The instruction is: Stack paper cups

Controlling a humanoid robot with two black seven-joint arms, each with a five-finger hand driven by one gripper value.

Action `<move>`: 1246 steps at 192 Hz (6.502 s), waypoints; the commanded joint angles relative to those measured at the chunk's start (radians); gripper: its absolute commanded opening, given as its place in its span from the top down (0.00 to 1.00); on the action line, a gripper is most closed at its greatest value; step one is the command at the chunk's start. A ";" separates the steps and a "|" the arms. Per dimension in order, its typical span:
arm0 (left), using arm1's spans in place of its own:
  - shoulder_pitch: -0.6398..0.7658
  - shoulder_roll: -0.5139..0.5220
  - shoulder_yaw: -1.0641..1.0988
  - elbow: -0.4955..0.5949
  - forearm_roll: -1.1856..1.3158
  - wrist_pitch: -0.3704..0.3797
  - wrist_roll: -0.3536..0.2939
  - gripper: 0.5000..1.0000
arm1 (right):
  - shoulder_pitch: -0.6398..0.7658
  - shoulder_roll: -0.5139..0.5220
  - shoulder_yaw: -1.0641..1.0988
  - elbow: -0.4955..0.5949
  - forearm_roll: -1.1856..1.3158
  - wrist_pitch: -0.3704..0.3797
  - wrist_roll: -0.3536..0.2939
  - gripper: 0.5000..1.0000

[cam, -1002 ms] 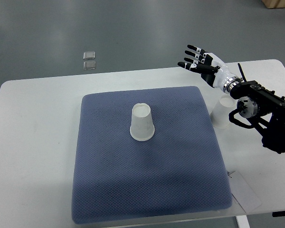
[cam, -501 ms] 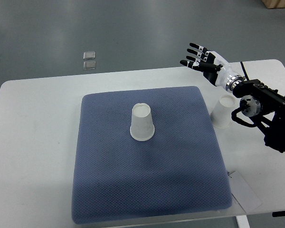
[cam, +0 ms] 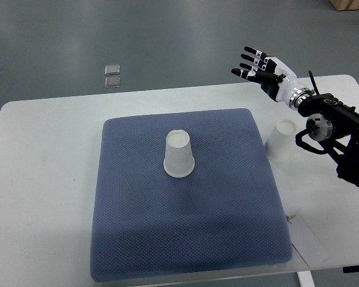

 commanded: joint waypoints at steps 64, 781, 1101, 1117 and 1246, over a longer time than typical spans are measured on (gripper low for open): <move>0.000 0.000 0.001 0.000 0.000 0.000 0.000 0.00 | 0.005 -0.032 -0.010 0.007 -0.133 0.073 -0.001 0.16; 0.000 0.000 -0.001 0.000 0.000 0.000 0.000 0.00 | 0.678 -0.305 -0.507 0.593 -1.110 0.329 0.140 1.00; 0.000 0.000 0.001 0.000 0.000 0.000 0.000 0.00 | 0.540 -0.115 -0.582 0.514 -1.182 0.289 0.075 0.17; 0.000 0.000 0.001 0.000 0.000 0.000 0.000 0.00 | 0.530 -0.117 -0.581 0.514 -1.179 0.289 0.075 0.17; 0.000 0.000 -0.001 0.000 0.000 0.000 0.000 0.00 | 0.264 -0.137 -0.159 0.156 -0.863 0.267 0.002 0.17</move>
